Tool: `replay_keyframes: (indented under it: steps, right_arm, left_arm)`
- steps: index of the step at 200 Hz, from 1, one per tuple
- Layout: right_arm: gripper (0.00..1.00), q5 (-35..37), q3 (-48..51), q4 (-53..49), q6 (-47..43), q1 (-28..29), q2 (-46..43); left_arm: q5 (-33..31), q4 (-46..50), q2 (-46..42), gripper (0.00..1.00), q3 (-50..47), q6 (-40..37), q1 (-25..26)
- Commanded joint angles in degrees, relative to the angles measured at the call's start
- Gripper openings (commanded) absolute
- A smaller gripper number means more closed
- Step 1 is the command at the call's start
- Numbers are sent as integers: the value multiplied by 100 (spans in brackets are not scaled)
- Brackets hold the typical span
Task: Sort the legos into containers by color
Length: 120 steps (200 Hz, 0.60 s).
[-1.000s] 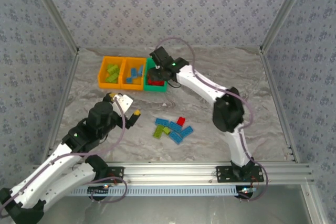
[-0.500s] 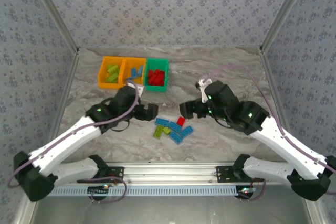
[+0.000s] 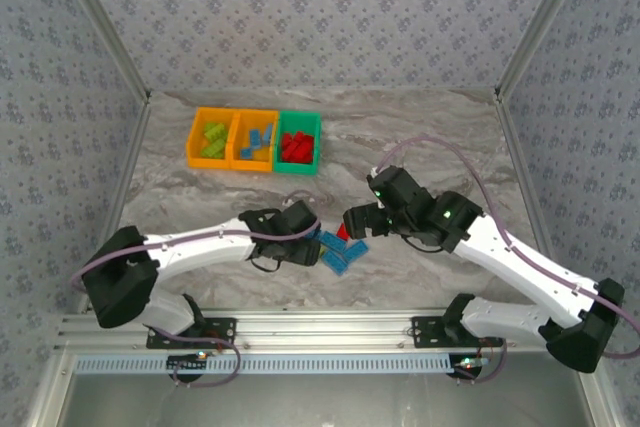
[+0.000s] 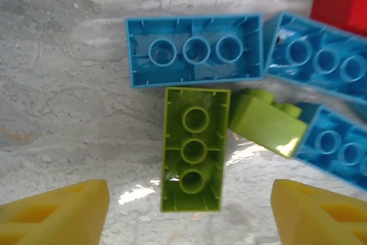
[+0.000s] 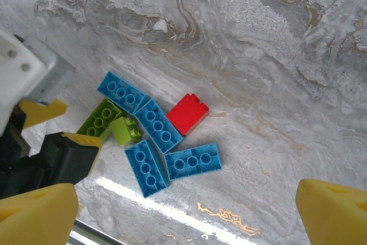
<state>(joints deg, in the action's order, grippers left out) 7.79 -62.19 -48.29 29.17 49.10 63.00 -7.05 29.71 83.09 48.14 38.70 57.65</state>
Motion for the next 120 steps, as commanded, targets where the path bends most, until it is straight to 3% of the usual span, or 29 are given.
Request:
replay_keyframes:
  steps: [1, 50, 104, 120]
  right_arm:
    - [100, 109, -195, -149, 105, -23, 28]
    - [100, 108, -92, -187, 211, 6, -11]
    - [100, -369, -67, -154, 2, 7, -16]
    - [99, -766, -65, -22, -56, 11, -29]
  left_arm:
    - [9, -143, 149, 70, -57, -199, 10]
    - [204, -399, 814, 59, 35, -230, 10]
    - [169, -639, 559, 23, -71, -65, 2]
    - [212, -840, 167, 19, -191, 17, -74]
